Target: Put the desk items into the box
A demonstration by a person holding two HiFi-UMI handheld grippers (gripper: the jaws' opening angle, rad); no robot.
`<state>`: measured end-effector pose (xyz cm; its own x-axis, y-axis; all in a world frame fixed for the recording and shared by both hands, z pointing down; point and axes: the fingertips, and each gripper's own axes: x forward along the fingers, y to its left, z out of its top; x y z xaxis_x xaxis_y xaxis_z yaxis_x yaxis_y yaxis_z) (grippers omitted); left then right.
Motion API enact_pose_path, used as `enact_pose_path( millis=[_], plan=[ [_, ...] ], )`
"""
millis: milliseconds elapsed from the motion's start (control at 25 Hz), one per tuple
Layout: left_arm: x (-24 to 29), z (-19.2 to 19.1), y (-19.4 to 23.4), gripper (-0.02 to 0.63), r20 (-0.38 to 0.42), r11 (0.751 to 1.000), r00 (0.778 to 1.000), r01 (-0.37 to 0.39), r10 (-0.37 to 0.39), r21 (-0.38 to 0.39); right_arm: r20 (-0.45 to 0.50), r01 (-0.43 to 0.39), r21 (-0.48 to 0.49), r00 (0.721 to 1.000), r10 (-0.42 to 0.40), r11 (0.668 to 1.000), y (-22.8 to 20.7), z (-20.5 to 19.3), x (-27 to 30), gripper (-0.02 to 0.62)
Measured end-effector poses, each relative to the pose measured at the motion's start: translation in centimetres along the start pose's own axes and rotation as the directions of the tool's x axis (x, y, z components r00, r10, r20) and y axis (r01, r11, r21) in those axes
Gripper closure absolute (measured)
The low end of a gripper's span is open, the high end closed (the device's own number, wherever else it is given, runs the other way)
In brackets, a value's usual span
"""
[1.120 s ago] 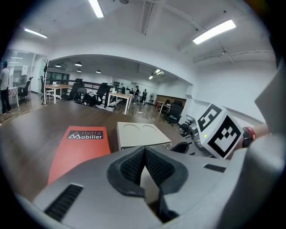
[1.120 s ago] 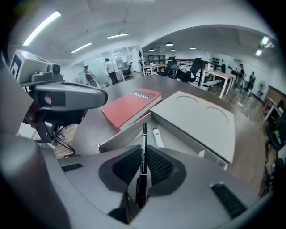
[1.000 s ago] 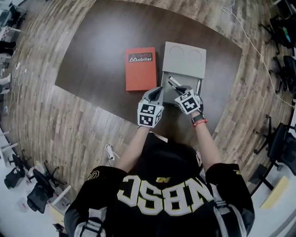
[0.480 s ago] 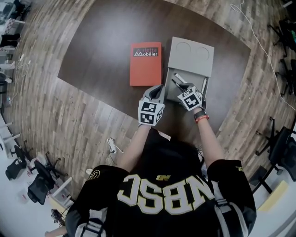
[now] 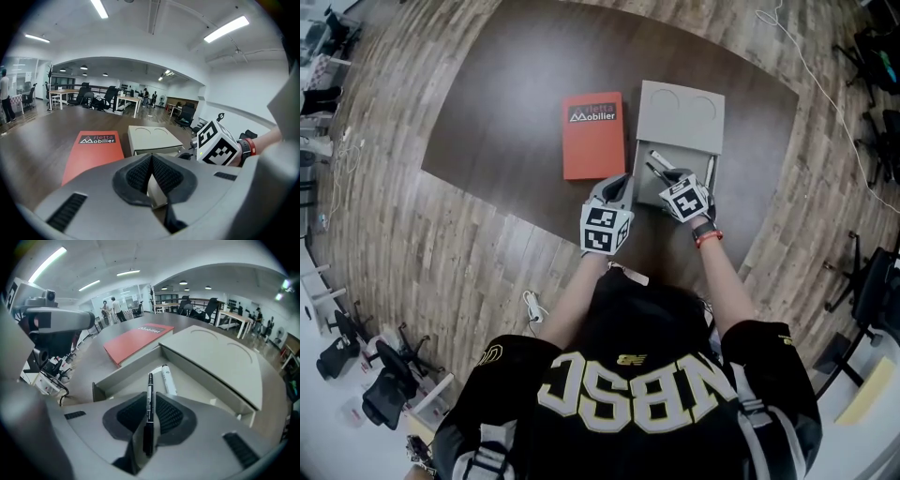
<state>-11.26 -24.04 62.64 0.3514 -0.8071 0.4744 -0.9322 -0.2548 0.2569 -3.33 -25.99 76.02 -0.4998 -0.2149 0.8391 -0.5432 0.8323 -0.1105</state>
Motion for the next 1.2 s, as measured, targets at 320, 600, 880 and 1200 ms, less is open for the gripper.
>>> enact_pose_path(
  millis=[320,600,880,1200],
  plan=[
    [-0.7,1.9,-0.6,0.592,0.037,0.999,0.999,0.039,-0.04,0.028,0.131,0.093,0.144,0.985,-0.112,0.985,-1.4,1.8,-5.5,0.529],
    [-1.4,4.8,-2.1,0.591,0.085,0.993,0.991,0.096,-0.102,0.074,0.269,0.169,0.299,0.929,-0.253,0.939,-2.4,3.5,-12.6,0.531],
    [-2.3,9.0,-4.9,0.591,0.146,0.981,0.977,0.138,-0.157,0.133,0.379,0.232,0.45,0.825,-0.42,0.862,-3.7,3.2,-20.7,0.534],
    [-4.5,12.6,-8.5,0.591,0.218,0.956,0.948,0.181,-0.232,0.229,0.463,0.281,0.518,0.703,-0.54,0.808,-3.2,3.7,-27.5,0.565]
  ],
)
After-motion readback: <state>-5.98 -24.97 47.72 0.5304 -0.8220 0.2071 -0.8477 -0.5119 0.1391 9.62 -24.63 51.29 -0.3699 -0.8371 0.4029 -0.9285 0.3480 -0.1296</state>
